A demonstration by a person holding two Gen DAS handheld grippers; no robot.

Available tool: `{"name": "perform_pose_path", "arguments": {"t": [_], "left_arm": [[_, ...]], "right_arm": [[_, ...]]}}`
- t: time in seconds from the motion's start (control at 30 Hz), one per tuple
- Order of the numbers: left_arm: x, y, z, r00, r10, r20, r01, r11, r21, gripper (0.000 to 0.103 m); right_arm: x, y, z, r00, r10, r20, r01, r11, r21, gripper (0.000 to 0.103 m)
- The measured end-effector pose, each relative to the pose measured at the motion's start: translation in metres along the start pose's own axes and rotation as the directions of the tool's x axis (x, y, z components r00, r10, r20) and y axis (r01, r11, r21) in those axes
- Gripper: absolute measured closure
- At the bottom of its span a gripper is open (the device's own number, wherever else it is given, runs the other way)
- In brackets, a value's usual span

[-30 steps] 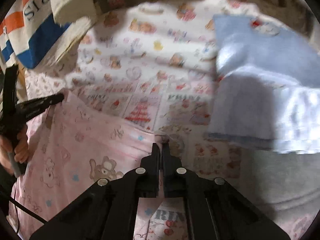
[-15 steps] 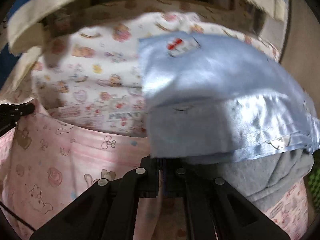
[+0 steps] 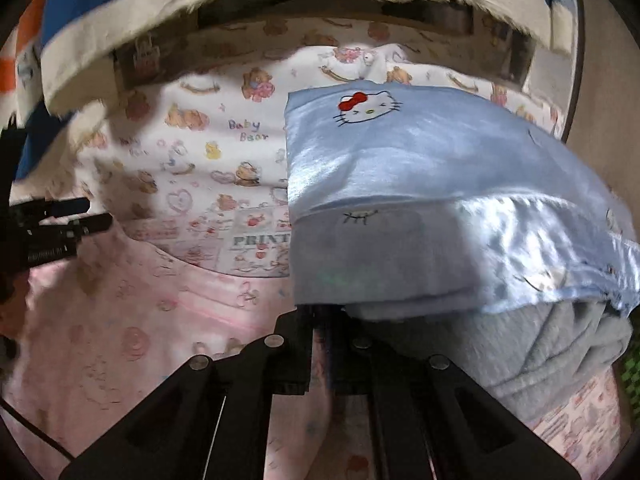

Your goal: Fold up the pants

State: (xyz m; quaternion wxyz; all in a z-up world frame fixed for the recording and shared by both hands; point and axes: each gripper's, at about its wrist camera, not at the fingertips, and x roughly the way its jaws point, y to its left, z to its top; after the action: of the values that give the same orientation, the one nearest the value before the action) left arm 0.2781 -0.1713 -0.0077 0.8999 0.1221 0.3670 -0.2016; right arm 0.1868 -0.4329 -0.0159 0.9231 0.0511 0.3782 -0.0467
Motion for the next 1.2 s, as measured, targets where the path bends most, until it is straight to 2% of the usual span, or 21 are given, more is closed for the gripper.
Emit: {"name": "perform_pose_path", "arguments": {"t": [0.07,0.13,0.2,0.37,0.57,0.7,0.73,0.77,0.87,0.9,0.97,1.0,1.1,1.2], "left_arm": [[-0.022,-0.002,-0.005,0.999,0.014,0.04,-0.014,1.0,0.014,0.038],[-0.047,-0.006,-0.01,0.995,0.035,0.089,-0.037,0.999,0.024,0.038],[-0.079,-0.005,-0.019,0.988,0.066,0.139,-0.069,0.997,0.019,0.038],[-0.169,0.013,-0.033,0.953,0.13,0.274,-0.123,0.992,-0.041,0.037],[-0.271,0.024,-0.078,0.873,0.256,0.416,-0.22,0.966,-0.133,0.033],[-0.316,0.016,-0.135,0.829,0.328,0.452,-0.284,0.945,-0.166,0.033],[-0.321,0.014,-0.15,0.828,0.336,0.449,-0.29,0.942,-0.169,0.033],[-0.324,0.012,-0.166,0.838,0.334,0.432,-0.288,0.942,-0.17,0.033],[-0.311,0.002,-0.215,0.906,0.298,0.3,-0.261,0.952,-0.158,0.033],[-0.306,-0.003,-0.231,0.911,0.311,0.27,-0.276,0.948,-0.16,0.034],[-0.3,-0.011,-0.258,0.91,0.342,0.234,-0.306,0.936,-0.175,0.035],[-0.296,-0.016,-0.267,0.917,0.331,0.222,-0.296,0.939,-0.174,0.035],[-0.287,-0.025,-0.292,0.936,0.296,0.19,-0.257,0.945,-0.203,0.036],[-0.274,-0.031,-0.307,0.947,0.282,0.154,-0.241,0.94,-0.242,0.04]], "right_arm": [[-0.013,0.004,-0.003,0.999,0.038,0.02,-0.037,0.999,-0.02,0.077],[-0.034,0.012,-0.008,0.995,0.044,0.085,-0.04,0.998,-0.051,0.05],[-0.058,0.019,-0.013,0.986,0.036,0.161,-0.025,0.997,-0.067,0.04],[-0.13,0.026,-0.012,0.959,0.093,0.268,-0.082,0.995,-0.055,0.04],[-0.21,0.038,-0.022,0.911,0.115,0.395,-0.109,0.993,-0.039,0.038],[-0.25,0.049,-0.061,0.886,0.123,0.448,-0.124,0.992,-0.028,0.038],[-0.257,0.051,-0.075,0.883,0.117,0.454,-0.123,0.992,-0.017,0.038],[-0.262,0.053,-0.089,0.883,0.113,0.455,-0.124,0.992,-0.006,0.038],[-0.261,0.056,-0.143,0.907,0.082,0.414,-0.112,0.992,0.049,0.038],[-0.258,0.057,-0.158,0.913,0.055,0.404,-0.087,0.994,0.06,0.038],[-0.252,0.059,-0.191,0.925,-0.009,0.381,-0.023,0.996,0.081,0.038],[-0.248,0.059,-0.203,0.932,-0.014,0.363,-0.019,0.996,0.086,0.038],[-0.236,0.063,-0.237,0.956,0.054,0.288,-0.077,0.995,0.07,0.043],[-0.234,0.076,-0.259,0.955,0.11,0.277,-0.117,0.993,0.01,0.045]]}}
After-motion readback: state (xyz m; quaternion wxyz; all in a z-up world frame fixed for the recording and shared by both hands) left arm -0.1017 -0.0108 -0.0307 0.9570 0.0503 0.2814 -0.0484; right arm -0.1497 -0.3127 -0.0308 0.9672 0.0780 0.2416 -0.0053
